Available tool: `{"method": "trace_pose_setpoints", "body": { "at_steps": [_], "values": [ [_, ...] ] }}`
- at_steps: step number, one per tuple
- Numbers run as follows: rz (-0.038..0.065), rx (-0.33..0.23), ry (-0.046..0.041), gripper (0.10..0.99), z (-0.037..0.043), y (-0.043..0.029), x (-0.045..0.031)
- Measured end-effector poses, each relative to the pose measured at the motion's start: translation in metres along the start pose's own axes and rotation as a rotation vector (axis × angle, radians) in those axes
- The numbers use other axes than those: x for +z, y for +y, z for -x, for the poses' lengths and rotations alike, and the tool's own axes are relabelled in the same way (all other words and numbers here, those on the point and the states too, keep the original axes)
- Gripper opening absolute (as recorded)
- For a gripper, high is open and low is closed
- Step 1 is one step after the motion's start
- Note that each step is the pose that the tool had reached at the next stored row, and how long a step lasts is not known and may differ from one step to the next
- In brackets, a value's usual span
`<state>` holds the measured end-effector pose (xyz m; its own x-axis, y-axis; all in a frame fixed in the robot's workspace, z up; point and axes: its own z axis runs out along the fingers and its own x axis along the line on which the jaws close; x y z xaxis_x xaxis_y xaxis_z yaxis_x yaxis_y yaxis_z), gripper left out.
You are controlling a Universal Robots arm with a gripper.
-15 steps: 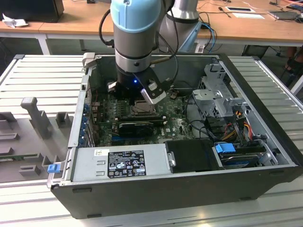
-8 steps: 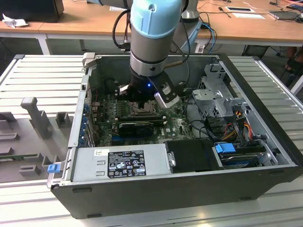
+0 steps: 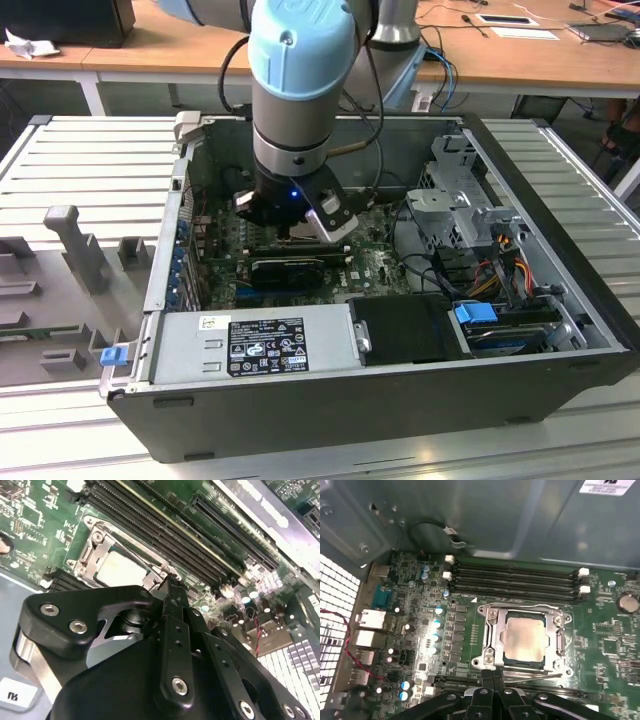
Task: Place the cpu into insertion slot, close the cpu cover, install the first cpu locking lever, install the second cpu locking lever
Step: 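Install the second cpu locking lever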
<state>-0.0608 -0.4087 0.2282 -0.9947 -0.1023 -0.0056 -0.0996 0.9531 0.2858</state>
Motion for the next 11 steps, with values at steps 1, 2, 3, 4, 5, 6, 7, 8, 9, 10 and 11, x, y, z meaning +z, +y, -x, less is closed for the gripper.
{"method": "trace_pose_setpoints", "body": {
  "at_steps": [1, 2, 3, 4, 5, 6, 7, 8, 9, 10, 11],
  "values": [
    [0.000, 0.000, 0.0001, 0.106, 0.0000, -0.0010, 0.0033],
    [0.001, 0.000, 0.0000, 0.106, -0.0003, -0.0027, 0.0060],
    [0.004, 0.002, -0.0009, 0.106, -0.0008, -0.0042, 0.0071],
    [0.007, 0.002, -0.0013, 0.106, -0.0013, -0.0053, 0.0071],
    [0.009, 0.002, -0.0014, 0.106, -0.0022, -0.0059, 0.0071],
    [0.015, 0.002, -0.0020, 0.106, -0.0047, -0.0072, 0.0069],
    [0.019, 0.002, -0.0025, 0.106, -0.0065, -0.0081, 0.0068],
    [0.021, 0.001, -0.0026, 0.106, -0.0069, -0.0087, 0.0073],
    [0.023, 0.001, -0.0029, 0.106, -0.0073, -0.0095, 0.0090],
    [0.023, 0.001, -0.0029, 0.106, -0.0076, -0.0099, 0.0103],
    [0.023, 0.001, -0.0028, 0.106, -0.0077, -0.0105, 0.0122]
  ]
}}
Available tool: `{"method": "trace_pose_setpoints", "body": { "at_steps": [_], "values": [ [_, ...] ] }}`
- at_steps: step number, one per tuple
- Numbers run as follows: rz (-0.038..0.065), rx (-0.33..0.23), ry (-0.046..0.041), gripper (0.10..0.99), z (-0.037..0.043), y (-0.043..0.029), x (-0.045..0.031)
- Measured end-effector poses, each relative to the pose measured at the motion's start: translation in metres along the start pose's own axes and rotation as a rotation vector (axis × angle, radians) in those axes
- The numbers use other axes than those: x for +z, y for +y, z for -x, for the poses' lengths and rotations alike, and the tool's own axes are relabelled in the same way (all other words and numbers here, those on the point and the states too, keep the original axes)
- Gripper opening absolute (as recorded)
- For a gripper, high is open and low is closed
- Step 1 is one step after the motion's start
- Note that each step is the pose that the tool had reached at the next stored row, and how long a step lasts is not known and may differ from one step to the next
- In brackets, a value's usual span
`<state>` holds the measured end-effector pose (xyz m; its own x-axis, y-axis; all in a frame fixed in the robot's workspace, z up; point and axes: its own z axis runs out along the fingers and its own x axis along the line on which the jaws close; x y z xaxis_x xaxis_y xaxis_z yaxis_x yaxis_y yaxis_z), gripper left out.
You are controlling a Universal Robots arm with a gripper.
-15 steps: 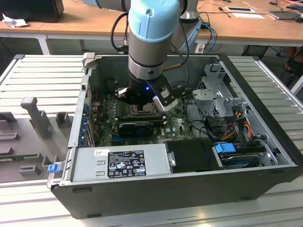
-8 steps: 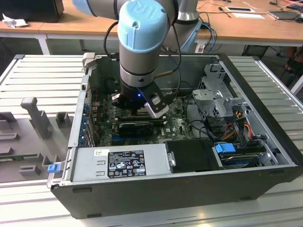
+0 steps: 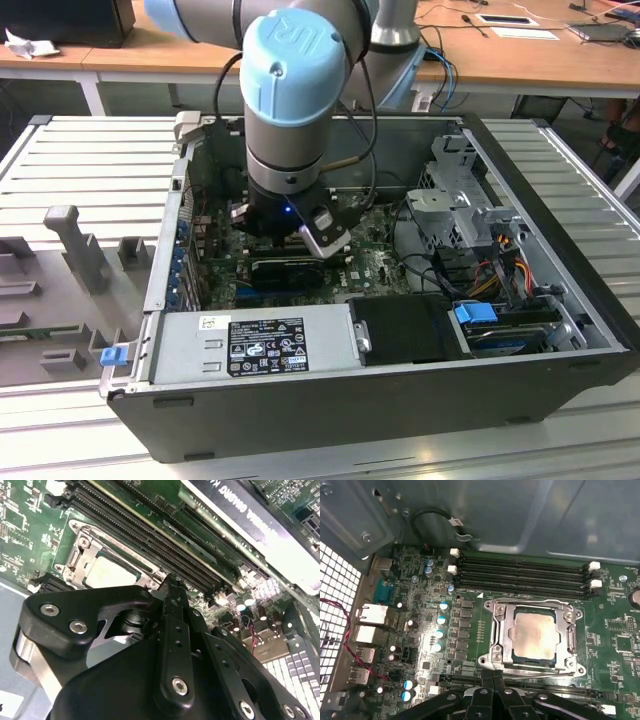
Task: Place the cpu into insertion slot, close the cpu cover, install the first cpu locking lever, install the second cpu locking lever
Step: 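Install the second cpu locking lever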
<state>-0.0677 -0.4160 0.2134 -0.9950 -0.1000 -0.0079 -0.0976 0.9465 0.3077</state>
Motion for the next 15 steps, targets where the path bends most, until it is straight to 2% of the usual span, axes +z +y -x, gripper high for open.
{"method": "trace_pose_setpoints", "body": {
  "at_steps": [4, 9, 11, 15],
  "values": [
    [0.007, 0.000, -0.0007, 0.106, -0.0043, -0.0029, 0.0104],
    [0.010, 0.000, -0.0010, 0.106, -0.0047, -0.0043, 0.0151],
    [0.031, -0.001, -0.0030, 0.106, -0.0047, -0.0053, 0.0181],
    [0.049, -0.001, -0.0047, 0.106, -0.0046, -0.0055, 0.0207]
  ]
}}
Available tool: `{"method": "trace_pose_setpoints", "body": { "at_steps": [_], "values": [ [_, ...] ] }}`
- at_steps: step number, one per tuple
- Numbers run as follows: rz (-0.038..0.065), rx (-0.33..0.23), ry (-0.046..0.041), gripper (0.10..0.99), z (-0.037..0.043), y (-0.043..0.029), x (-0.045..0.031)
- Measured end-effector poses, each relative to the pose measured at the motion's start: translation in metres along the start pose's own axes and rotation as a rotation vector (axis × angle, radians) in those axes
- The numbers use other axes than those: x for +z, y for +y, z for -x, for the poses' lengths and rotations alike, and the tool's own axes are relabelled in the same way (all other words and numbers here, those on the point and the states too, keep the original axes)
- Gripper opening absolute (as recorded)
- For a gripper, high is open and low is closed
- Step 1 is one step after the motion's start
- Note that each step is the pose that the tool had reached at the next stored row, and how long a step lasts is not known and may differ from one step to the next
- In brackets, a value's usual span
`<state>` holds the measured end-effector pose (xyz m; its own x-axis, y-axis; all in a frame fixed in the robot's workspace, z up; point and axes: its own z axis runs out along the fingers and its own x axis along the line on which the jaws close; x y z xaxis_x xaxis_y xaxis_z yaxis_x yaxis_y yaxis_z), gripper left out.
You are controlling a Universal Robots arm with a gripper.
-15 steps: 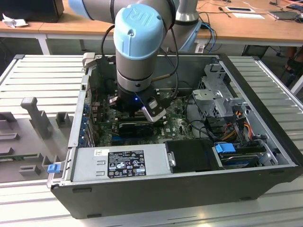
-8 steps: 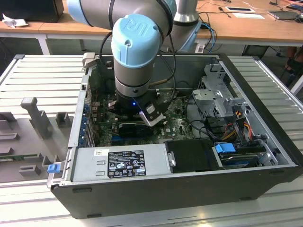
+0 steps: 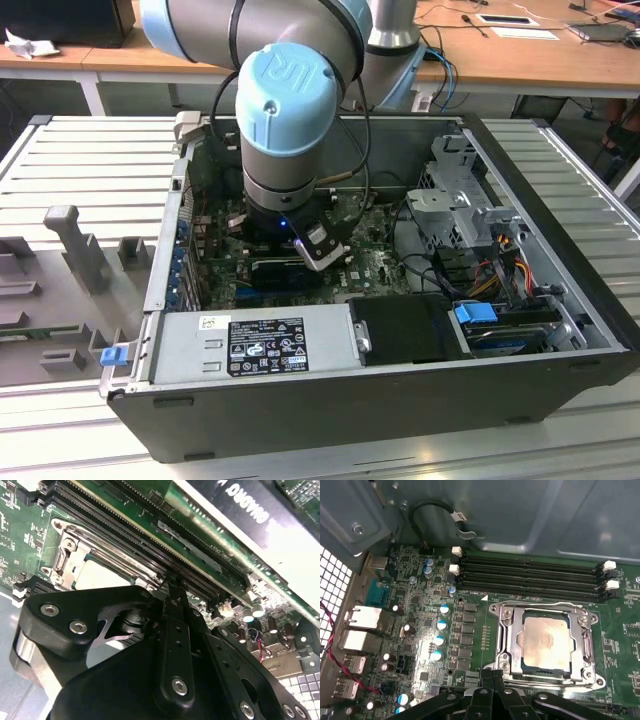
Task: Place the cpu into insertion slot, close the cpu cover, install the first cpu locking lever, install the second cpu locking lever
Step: 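Install the second cpu locking lever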
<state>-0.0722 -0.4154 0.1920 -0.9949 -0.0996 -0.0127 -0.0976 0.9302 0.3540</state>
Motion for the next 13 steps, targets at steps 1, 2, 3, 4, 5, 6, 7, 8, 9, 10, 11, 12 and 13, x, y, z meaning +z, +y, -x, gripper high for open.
{"method": "trace_pose_setpoints", "body": {
  "at_steps": [1, 2, 3, 4, 5, 6, 7, 8, 9, 10, 11, 12, 13],
  "values": [
    [0.004, 0.000, -0.0003, 0.106, 0.0000, 0.0003, 0.0006],
    [0.007, 0.000, -0.0009, 0.106, 0.0000, 0.0006, 0.0014],
    [0.010, 0.000, -0.0012, 0.106, -0.0001, 0.0006, 0.0020],
    [0.011, 0.000, -0.0015, 0.106, -0.0002, 0.0007, 0.0026],
    [0.011, 0.000, -0.0015, 0.106, -0.0004, 0.0007, 0.0030],
    [0.011, 0.000, -0.0013, 0.106, -0.0005, 0.0007, 0.0032],
    [0.011, 0.000, -0.0013, 0.106, -0.0007, 0.0008, 0.0032],
    [0.011, 0.000, -0.0012, 0.106, -0.0009, 0.0008, 0.0031],
    [0.012, 0.000, -0.0012, 0.106, -0.0009, 0.0009, 0.0028],
    [0.012, 0.000, -0.0014, 0.106, -0.0009, 0.0012, 0.0019],
    [0.012, 0.000, -0.0015, 0.106, -0.0009, 0.0018, 0.0004],
    [0.012, 0.000, -0.0014, 0.106, -0.0009, 0.0039, -0.0047],
    [0.012, 0.000, -0.0014, 0.106, -0.0009, 0.0056, -0.0094]
  ]
}}
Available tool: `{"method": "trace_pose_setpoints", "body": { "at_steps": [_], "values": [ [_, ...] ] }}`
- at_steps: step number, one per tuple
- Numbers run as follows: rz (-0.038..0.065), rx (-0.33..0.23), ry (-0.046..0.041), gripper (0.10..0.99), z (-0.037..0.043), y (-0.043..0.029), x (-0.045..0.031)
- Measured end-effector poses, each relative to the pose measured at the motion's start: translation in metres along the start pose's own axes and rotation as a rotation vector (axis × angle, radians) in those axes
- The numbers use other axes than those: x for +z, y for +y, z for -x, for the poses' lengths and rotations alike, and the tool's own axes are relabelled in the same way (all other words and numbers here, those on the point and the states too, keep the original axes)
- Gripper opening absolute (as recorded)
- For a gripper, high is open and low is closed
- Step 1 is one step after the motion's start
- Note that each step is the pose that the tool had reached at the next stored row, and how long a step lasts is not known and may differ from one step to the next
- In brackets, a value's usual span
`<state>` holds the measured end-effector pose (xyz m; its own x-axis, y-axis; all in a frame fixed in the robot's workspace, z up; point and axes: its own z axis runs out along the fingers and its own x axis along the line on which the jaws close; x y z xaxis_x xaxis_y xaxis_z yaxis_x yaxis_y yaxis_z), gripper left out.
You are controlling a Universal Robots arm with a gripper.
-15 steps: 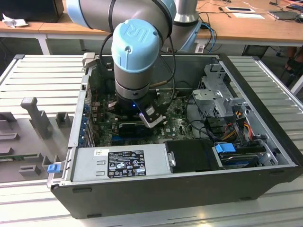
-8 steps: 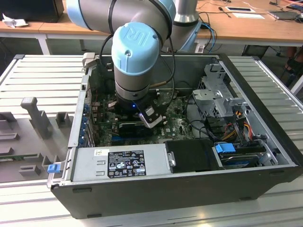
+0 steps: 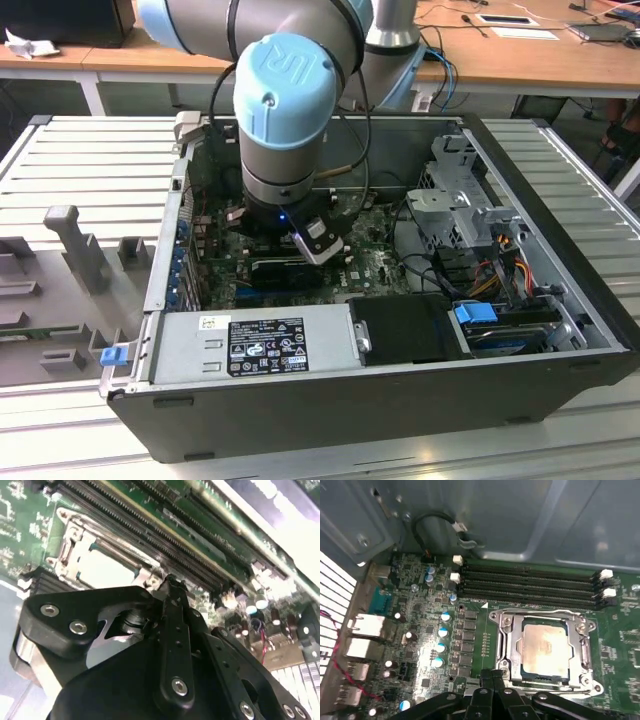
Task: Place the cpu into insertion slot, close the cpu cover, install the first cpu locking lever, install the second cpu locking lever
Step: 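Install the second cpu locking lever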
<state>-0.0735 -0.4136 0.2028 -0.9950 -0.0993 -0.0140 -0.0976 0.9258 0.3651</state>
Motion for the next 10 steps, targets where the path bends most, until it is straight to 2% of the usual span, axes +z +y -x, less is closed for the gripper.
{"method": "trace_pose_setpoints", "body": {
  "at_steps": [1, 5, 10],
  "values": [
    [0.000, 0.000, 0.0001, 0.106, 0.0000, 0.0021, -0.0052],
    [0.000, 0.000, 0.0000, 0.106, 0.0001, 0.0057, -0.0146],
    [0.000, 0.000, 0.0006, 0.106, 0.0003, 0.0082, -0.0209]
  ]
}}
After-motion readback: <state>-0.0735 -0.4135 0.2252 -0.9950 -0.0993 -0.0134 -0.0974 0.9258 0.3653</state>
